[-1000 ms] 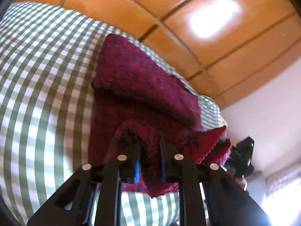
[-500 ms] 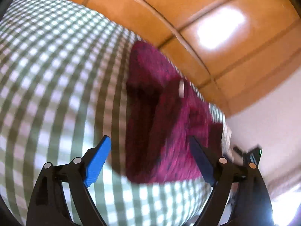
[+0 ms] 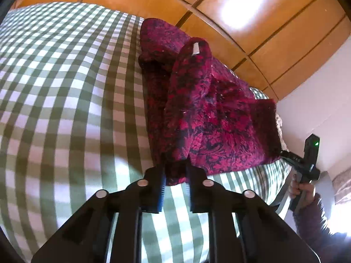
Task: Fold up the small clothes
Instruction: 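Grasp the hem with both grippers and fold it up toward the collar, then lay the folded hem down and open both grippers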
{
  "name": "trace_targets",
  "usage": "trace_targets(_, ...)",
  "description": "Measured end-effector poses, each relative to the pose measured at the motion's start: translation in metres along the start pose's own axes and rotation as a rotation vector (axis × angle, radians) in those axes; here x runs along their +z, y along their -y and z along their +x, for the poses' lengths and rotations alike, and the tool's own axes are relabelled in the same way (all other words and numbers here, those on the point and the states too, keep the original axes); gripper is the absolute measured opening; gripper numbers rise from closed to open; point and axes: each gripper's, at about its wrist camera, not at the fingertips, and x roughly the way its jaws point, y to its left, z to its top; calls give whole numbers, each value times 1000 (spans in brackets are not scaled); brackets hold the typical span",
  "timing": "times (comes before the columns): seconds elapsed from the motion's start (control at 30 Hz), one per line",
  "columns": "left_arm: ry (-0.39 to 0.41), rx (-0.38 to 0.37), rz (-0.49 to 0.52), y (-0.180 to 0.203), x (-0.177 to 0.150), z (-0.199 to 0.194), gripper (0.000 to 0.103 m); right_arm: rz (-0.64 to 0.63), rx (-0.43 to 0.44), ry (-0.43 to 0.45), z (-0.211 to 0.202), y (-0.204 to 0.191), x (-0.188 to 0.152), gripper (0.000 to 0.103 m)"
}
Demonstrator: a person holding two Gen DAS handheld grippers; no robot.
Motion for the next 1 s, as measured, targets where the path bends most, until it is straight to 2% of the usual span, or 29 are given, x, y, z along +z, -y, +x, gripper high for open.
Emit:
trace_targets(0.2, -14, -23, 19, 9, -24, -25, 12, 28, 51, -11, -33, -6, -27, 13)
trace_targets(0.37, -42, -39, 14, 9, -58, -58, 12, 53, 124, -68, -64, -1, -65, 13)
trace_targets(0.47, -73, -42, -9, 9, -88, -76, 12, 54, 125, -115, -78, 3, -91, 13)
trace_targets(0.53, -90, -13, 10, 14, -100, -78, 13, 48, 117, -132, -80, 4, -100, 13)
trace_targets(0.6, -103, 37, 20, 18, -100, -74, 15, 25, 59, -130, -78, 0, -101, 23)
trace_targets(0.63, -99, 66, 26, 20, -98, -74, 22, 15, 24, -118, -77, -2, -99, 27)
trace_targets(0.67, -86, 88, 29, 21, -94, -74, 35, 0, -7, -92, -78, -7, -94, 39)
trace_targets(0.7, -65, 106, 31, 24, -85, -69, 42, -14, -16, -73, -78, -10, -90, 54)
trace_targets(0.73, -32, 133, 41, 27, -79, -71, 52, -45, -40, -33, -80, -19, -84, 59)
trace_targets(0.8, 7, 191, 82, 35, -64, -67, 54, -89, -68, 23, -80, -32, -76, 74)
trace_targets(0.83, 13, 205, 97, 36, -63, -68, 56, -118, -76, 58, -79, -42, -72, 78)
trace_targets(0.9, 42, 262, 125, 43, -50, -63, 67, -175, -72, 101, -74, -63, -68, 84)
trace_targets(1.0, 91, 369, 199, 57, -39, -56, 73, -263, -63, 106, -57, -89, -69, 90)
